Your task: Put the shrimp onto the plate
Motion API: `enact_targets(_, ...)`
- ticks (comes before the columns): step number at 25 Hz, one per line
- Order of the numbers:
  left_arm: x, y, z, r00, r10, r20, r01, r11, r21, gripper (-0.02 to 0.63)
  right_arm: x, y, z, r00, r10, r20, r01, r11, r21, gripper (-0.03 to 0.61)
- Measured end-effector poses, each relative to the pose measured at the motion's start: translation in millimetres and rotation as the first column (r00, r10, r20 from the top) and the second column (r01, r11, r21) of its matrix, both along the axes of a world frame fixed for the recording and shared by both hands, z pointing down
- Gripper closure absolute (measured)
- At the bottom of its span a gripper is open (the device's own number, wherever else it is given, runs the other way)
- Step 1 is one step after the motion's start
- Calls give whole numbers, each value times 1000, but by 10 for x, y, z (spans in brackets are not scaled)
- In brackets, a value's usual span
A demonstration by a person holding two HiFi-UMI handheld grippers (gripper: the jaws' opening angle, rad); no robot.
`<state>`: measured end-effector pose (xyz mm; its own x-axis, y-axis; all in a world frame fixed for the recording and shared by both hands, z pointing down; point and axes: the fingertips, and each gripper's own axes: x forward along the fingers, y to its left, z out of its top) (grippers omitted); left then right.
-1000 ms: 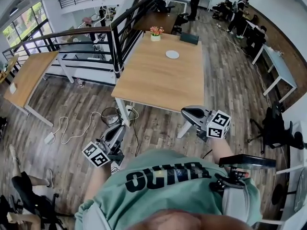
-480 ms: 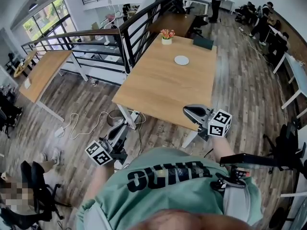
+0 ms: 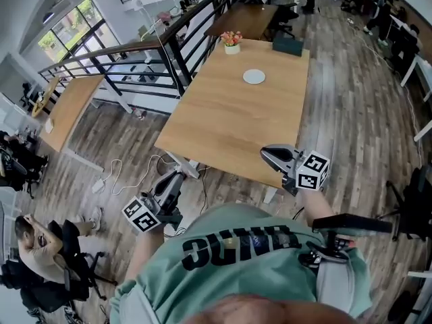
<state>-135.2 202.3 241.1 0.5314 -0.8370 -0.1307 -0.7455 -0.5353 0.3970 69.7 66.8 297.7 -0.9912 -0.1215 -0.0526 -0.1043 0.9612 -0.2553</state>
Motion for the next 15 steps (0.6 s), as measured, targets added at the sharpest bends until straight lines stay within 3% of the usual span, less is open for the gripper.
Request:
enact_targets(9,19,-558,102,993,118,-22,-119,993,-21,583,147,-321,198,993,112,-23,-113,993,-37,571)
enact_targets(15,-642,-997,279,976,207,-63,-206,978,12,583,-329,-571,242,974,215,-76,-215,977,0,571)
